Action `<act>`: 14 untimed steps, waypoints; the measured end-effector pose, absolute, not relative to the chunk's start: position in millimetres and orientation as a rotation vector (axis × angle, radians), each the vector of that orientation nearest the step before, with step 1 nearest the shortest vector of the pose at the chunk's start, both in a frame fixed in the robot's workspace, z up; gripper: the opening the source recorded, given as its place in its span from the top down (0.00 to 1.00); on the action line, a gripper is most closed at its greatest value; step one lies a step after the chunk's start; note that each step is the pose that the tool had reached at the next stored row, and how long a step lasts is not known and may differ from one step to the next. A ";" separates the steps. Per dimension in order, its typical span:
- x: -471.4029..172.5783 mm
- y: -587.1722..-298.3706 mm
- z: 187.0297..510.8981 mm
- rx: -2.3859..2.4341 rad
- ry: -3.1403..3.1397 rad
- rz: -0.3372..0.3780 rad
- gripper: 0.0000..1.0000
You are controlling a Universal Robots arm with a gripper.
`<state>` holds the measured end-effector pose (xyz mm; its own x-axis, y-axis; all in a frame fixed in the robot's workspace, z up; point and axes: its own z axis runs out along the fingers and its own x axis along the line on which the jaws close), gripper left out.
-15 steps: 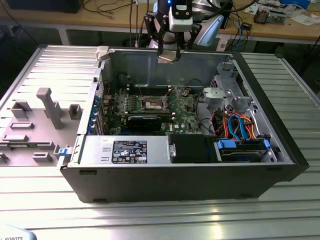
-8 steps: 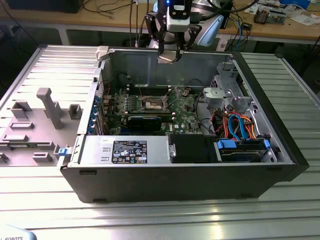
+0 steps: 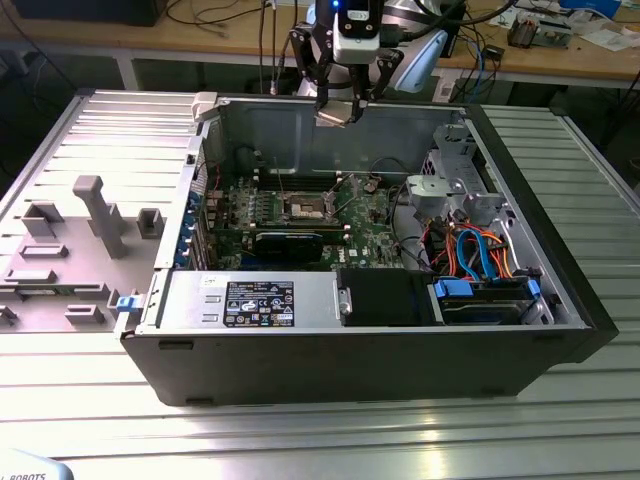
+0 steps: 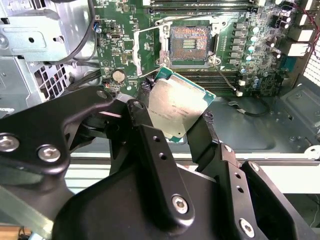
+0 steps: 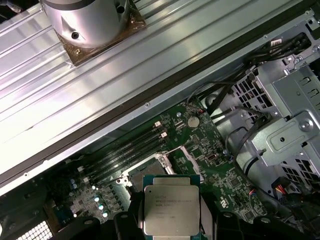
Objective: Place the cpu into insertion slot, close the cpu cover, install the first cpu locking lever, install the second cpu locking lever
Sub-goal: 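Place the cpu into insertion slot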
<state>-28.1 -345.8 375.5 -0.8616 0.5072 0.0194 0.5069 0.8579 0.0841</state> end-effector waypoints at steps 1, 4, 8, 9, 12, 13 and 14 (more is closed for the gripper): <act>-28.1 -345.8 375.5 0.831 3.023 0.136 0.46; -28.1 -345.8 375.4 0.868 3.011 0.135 0.46; -28.1 -345.8 375.2 0.920 2.994 0.135 0.46; -28.1 -345.8 375.2 0.931 2.991 0.135 0.46; -28.1 -345.8 375.1 0.961 2.980 0.135 0.46; -28.1 -345.8 375.1 0.969 2.977 0.135 0.46; -28.1 -345.8 375.1 0.980 2.973 0.135 0.46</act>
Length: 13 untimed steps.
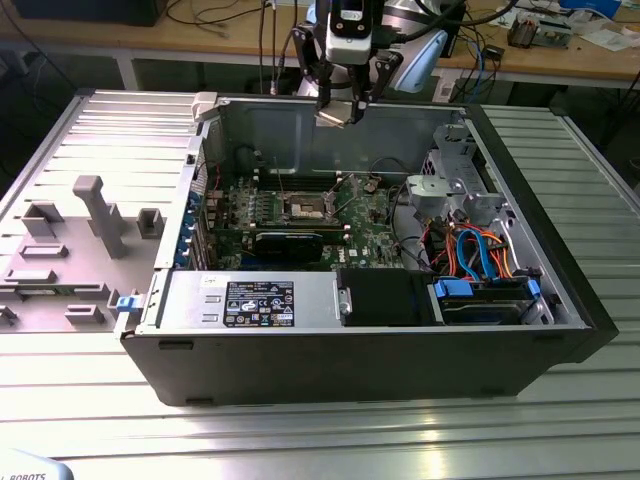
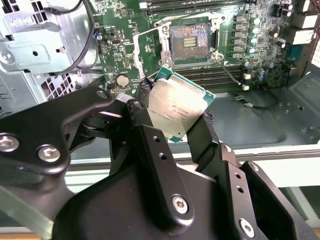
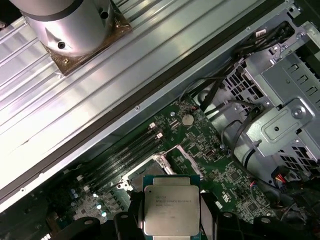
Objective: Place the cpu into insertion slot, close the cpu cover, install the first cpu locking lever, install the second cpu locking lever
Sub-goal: 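Place the cpu into insertion slot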
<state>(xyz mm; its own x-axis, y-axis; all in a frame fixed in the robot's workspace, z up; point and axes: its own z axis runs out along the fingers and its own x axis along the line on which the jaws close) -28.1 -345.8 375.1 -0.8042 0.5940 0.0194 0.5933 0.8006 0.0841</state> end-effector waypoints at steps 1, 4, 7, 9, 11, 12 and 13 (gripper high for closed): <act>-28.1 -345.8 375.1 0.988 2.971 0.135 0.46; -28.1 -345.8 375.0 1.014 2.961 0.135 0.46; -28.1 -345.8 375.0 1.042 2.950 0.134 0.46; -28.1 -345.8 375.0 1.052 2.946 0.134 0.46; -28.1 -345.8 375.0 1.063 2.942 0.134 0.46; -28.1 -345.8 374.9 1.070 2.939 0.134 0.46; -28.1 -345.8 374.9 1.078 2.936 0.134 0.46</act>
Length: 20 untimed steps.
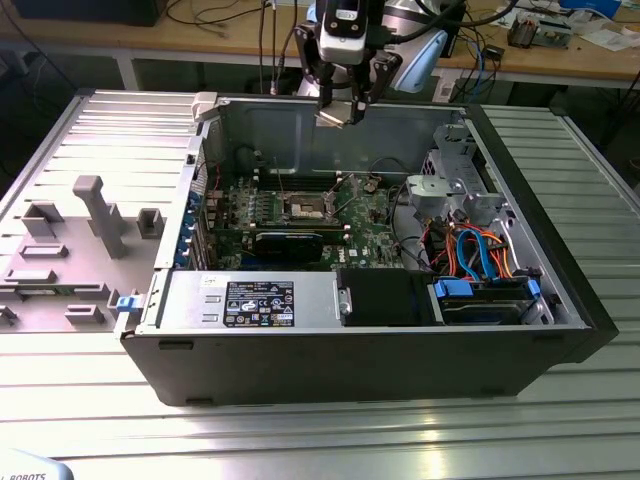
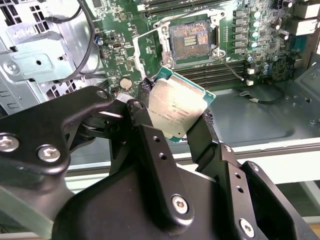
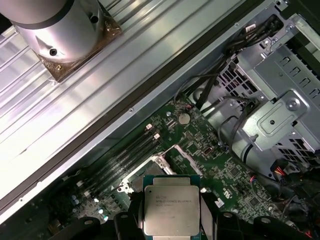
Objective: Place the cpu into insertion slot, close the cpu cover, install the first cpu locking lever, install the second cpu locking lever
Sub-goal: 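Place the cpu into insertion slot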
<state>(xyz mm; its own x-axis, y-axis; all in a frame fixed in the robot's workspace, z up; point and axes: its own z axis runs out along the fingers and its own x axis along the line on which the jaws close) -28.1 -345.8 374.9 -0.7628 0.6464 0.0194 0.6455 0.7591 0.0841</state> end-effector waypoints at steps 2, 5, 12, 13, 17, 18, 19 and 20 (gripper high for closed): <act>-28.1 -345.8 374.8 1.096 2.929 0.134 0.46; -28.1 -345.9 374.6 1.119 2.920 0.134 0.46; -28.1 -345.9 374.2 1.176 2.895 0.133 0.46; -28.1 -345.9 374.2 1.182 2.893 0.133 0.46; -28.1 -345.9 374.1 1.217 2.877 0.133 0.46; -28.1 -345.9 374.1 1.223 2.874 0.133 0.46; -28.1 -345.9 374.1 1.231 2.871 0.133 0.46; -28.1 -345.9 374.1 1.241 2.866 0.133 0.46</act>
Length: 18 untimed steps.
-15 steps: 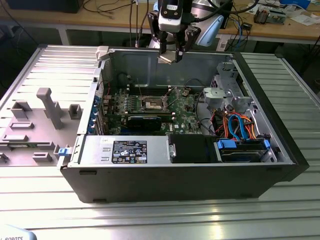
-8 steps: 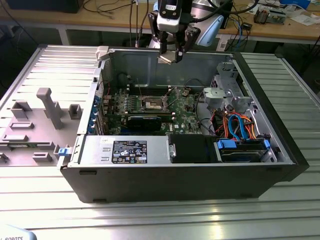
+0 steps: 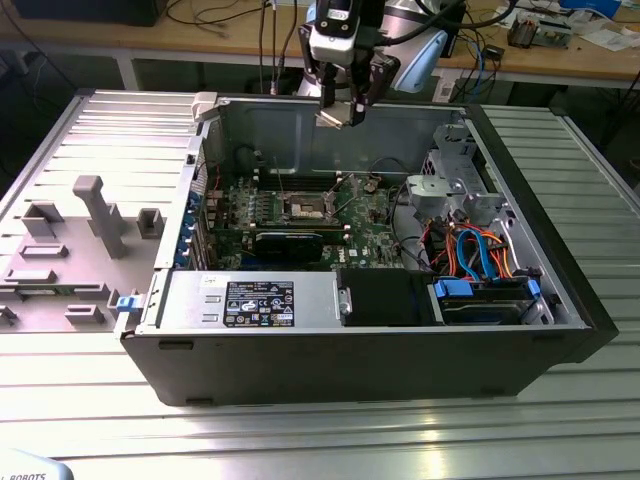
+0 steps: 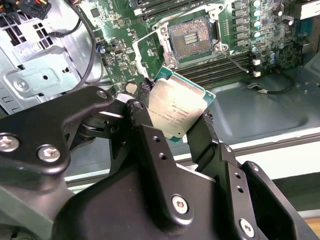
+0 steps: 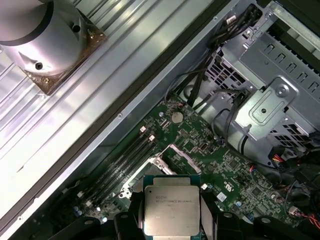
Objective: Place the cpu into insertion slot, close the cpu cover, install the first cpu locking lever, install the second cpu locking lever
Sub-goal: 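Place the cpu into insertion slot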
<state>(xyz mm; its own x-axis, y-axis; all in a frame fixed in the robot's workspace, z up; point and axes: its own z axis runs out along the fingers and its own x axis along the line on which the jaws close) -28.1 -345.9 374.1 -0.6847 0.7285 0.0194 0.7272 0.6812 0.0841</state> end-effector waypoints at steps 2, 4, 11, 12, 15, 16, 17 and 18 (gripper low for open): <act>-28.1 -345.9 374.0 1.253 2.861 0.133 0.46; -28.1 -345.9 374.0 1.264 2.855 0.133 0.46; -28.1 -345.9 374.0 1.309 2.833 0.132 0.46; -28.1 -345.9 373.9 1.319 2.828 0.132 0.46; -28.1 -345.9 373.9 1.331 2.822 0.132 0.46; -28.2 -345.9 373.9 1.332 2.822 0.132 0.46; -28.2 -345.9 373.9 1.332 2.822 0.132 0.46; -28.2 -345.9 373.9 1.332 2.822 0.132 0.46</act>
